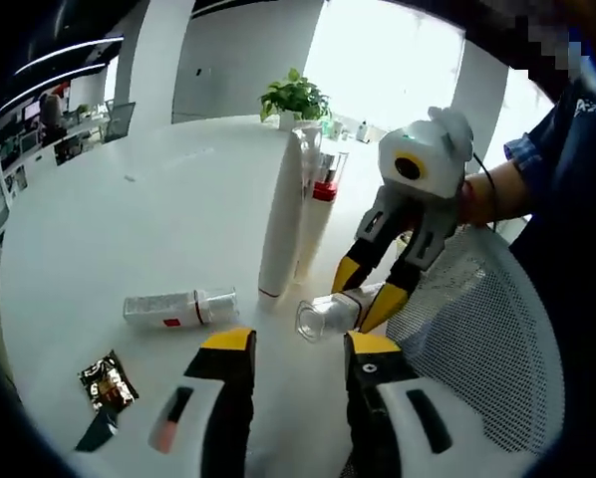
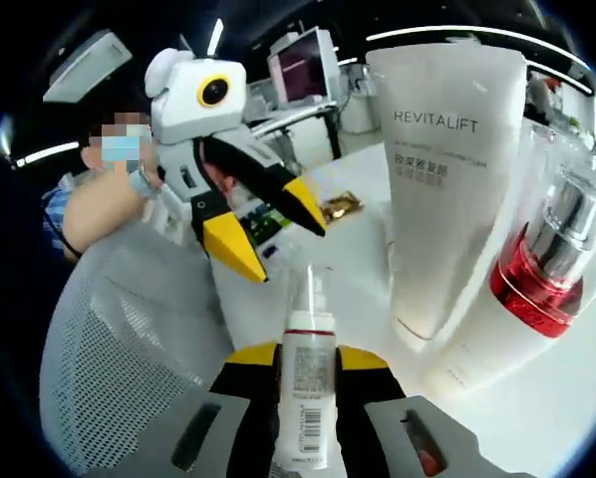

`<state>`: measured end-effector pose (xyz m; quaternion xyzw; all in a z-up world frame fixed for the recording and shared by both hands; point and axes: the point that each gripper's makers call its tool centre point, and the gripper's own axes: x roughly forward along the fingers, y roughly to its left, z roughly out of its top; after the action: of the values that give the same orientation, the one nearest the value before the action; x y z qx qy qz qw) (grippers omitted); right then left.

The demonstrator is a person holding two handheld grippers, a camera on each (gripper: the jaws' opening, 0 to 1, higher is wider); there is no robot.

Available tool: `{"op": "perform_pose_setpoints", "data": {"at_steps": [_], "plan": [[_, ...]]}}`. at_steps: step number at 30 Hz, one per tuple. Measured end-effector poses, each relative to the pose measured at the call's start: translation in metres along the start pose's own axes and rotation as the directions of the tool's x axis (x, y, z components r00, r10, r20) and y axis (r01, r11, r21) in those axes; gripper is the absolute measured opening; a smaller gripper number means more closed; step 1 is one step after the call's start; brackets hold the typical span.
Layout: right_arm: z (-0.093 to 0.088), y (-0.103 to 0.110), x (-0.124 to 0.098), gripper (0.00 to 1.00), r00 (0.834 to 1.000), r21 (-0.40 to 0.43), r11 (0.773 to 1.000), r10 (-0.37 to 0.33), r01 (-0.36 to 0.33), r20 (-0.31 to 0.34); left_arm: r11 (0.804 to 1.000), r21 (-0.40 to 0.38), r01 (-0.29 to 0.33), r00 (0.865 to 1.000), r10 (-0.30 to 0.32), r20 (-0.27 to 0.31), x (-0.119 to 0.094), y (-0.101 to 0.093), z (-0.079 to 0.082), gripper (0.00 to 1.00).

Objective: Arrange the skincare products in the storage area until every visible bottle or jar stands upright without overlapping.

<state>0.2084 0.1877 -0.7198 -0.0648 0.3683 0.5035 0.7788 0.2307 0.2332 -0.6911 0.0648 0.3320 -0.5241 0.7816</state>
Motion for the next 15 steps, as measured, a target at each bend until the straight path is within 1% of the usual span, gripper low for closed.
{"op": "perform_pose_setpoints", "data": {"at_steps": [3, 5, 7, 9, 11, 13, 15], "plan": [[0.007, 0.000, -0.002, 0.14, 0.999, 0.047, 0.999, 0.016, -0.018, 0.048, 1.000, -0.019, 0.024, 1.000, -0.024, -0.009, 0.001, -0.004, -0.002, 0.28], [0.009, 0.000, -0.002, 0.14, 0.997, 0.062, 0.998, 0.026, -0.030, 0.066, 1.000, -0.011, 0.018, 1.000, -0.018, -0.010, 0.003, -0.003, -0.001, 0.28], [0.010, 0.002, -0.002, 0.14, 0.997, 0.064, 0.997, 0.033, -0.038, 0.075, 1.000, -0.010, 0.021, 1.000, -0.021, -0.005, 0.003, -0.004, -0.001, 0.26], [0.011, 0.003, -0.002, 0.14, 0.996, 0.063, 0.997, 0.041, -0.047, 0.083, 0.999, -0.028, 0.033, 0.999, -0.033, -0.001, 0.004, -0.005, -0.001, 0.25], [0.015, 0.007, -0.003, 0.14, 0.993, 0.056, 0.996, 0.060, -0.066, 0.106, 0.997, -0.055, 0.045, 0.999, -0.046, -0.007, 0.007, -0.005, -0.003, 0.22], [0.021, 0.010, -0.004, 0.14, 0.988, 0.051, 0.996, 0.073, -0.080, 0.133, 0.997, -0.057, 0.048, 0.999, -0.049, -0.003, 0.008, -0.007, -0.002, 0.20], [0.024, 0.013, -0.005, 0.14, 0.985, 0.050, 0.994, 0.085, -0.094, 0.149, 0.995, -0.058, 0.082, 0.997, -0.080, 0.021, 0.009, -0.013, 0.002, 0.17]]}}
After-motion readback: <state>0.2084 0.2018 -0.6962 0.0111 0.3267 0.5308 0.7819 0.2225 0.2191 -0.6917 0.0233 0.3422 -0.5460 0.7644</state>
